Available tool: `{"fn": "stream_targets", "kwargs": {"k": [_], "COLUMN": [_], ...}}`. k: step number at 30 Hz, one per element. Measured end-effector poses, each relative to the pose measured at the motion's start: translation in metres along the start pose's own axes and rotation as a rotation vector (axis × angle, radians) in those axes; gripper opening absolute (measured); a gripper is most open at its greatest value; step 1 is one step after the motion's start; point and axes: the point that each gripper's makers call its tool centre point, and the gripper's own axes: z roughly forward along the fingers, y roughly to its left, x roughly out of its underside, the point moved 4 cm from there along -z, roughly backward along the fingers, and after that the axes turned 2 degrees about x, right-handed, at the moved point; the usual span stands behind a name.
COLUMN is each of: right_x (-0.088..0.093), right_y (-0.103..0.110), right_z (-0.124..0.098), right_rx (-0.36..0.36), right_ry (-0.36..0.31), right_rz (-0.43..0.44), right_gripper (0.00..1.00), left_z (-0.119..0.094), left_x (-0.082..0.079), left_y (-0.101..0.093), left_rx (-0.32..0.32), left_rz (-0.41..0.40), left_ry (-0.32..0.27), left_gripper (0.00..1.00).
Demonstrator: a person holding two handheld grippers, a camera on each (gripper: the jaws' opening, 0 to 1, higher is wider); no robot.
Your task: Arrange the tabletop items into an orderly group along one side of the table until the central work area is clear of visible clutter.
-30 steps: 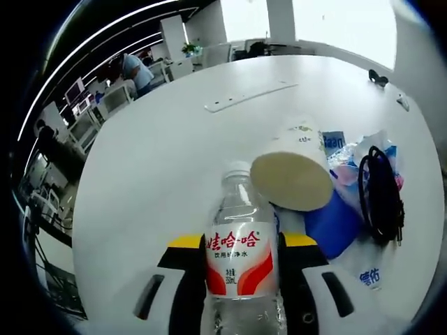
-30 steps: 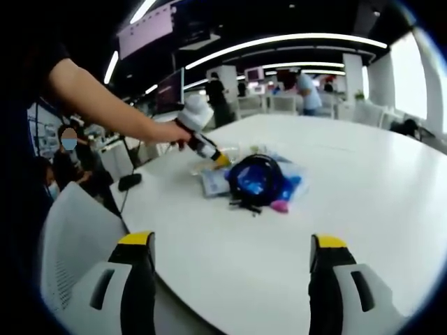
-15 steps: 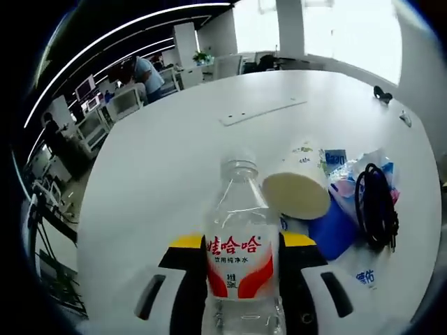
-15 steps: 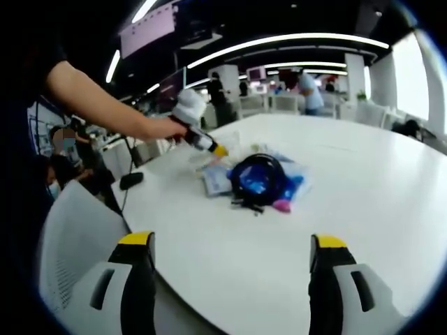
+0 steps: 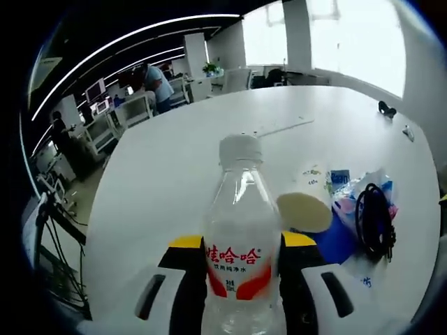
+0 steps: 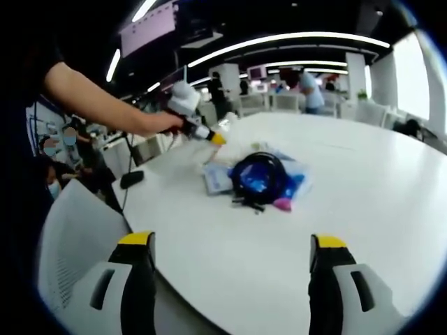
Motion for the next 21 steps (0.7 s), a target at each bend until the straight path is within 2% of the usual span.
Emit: {"fn": "stream_targets", "kwargs": {"k": [7,15,21], "right_x": [0.000,0.001,0.001], "right_y": [0.000,0.000,-0.001], "right_z": [0.000,0.000,0.000], "right_rx": [0.002,0.004,0.009], "right_ry": [0.001,0.005,0.002], "right_rz": [0.000,-0.002,-0.004], "right_gripper": [0.89,0.89,0.89], "left_z": [-0.012,-0.013,-0.013], "left_x": [-0.010,-0.024,-0.023], "left_y": [-0.007,0.010,0.017], "left_rx": [-0.014,-0.045,-0.064], "left_rz": [0.010,-0.028,-0.033], "left_ry": [-0.038,-0.093,-0.080], "left_gripper": [0.38,0.39,0.39]}}
